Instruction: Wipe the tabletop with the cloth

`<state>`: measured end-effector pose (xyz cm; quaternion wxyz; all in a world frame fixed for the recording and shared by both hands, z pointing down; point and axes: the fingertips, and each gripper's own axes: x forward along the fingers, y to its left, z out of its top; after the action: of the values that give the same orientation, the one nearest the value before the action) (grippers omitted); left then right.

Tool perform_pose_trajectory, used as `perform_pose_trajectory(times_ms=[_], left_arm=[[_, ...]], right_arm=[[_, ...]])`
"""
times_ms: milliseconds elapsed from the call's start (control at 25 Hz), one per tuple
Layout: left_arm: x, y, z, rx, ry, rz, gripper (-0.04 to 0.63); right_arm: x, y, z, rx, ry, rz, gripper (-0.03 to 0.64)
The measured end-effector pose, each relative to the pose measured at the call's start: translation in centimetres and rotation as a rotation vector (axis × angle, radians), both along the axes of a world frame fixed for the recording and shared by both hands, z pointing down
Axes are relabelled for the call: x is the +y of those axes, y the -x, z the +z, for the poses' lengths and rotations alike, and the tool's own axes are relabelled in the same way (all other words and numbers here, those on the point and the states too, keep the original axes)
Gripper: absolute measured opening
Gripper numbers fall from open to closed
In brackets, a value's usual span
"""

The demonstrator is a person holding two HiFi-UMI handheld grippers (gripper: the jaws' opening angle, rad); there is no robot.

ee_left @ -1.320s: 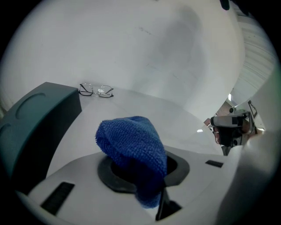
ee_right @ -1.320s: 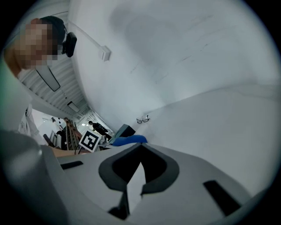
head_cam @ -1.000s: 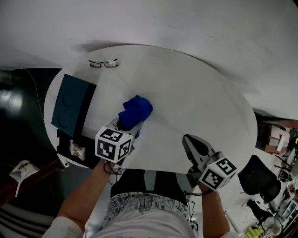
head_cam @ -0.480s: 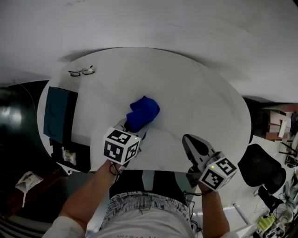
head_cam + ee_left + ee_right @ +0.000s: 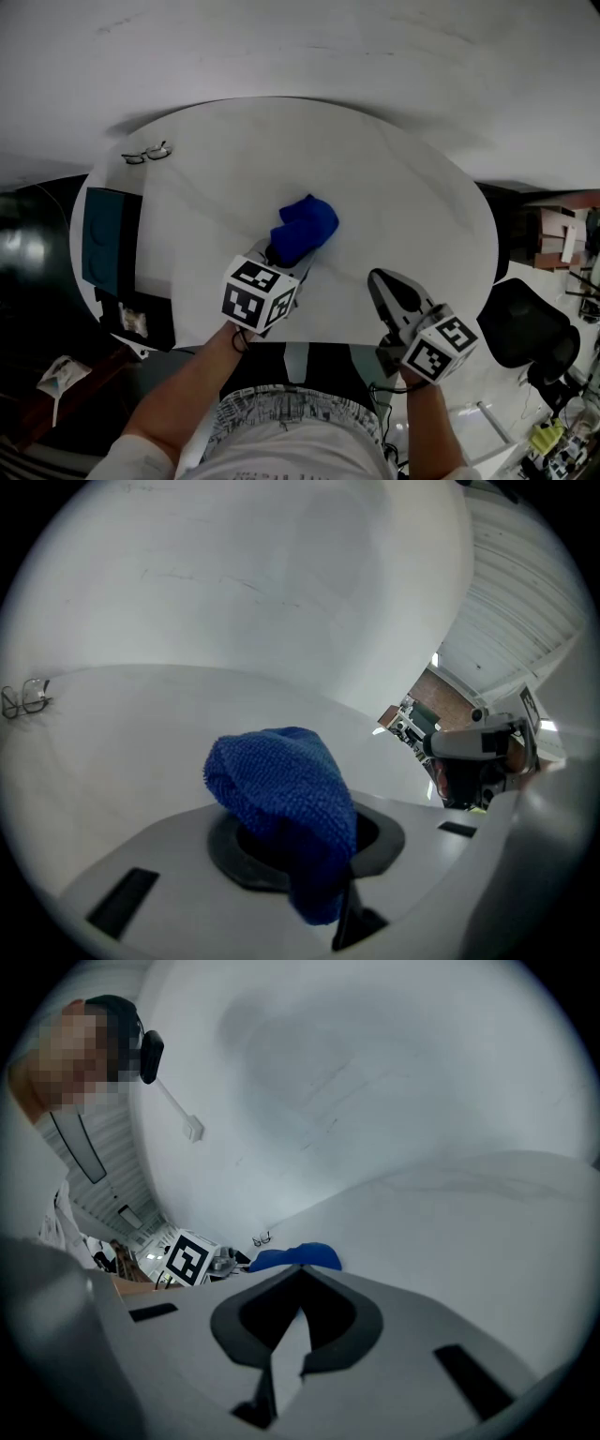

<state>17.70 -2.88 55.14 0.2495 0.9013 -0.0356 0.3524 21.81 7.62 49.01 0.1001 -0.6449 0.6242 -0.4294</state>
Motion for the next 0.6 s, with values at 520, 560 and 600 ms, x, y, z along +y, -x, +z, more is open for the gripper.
perform_pose_trajectory(times_ms=[520,560,600], left_arm=[[-2.2,2.4,-2.5,0.077,-0.001,-0.063,0.112],[-2.5,3.1,-2.8,0.079,-0.008,-0.07,0.112],[-2.9,3.8,-3.2,0.081,-0.018,-0.077,0.112]], right_arm=[[-2.8,1.7,-0.7,0.007,-0.012,-0.082,0.006],[-3.3,2.2,-0.9,0.008,-0.016,-0.096,0.006],[-3.9,2.8,-1.0,0.01,-0.018,-0.111,0.006]])
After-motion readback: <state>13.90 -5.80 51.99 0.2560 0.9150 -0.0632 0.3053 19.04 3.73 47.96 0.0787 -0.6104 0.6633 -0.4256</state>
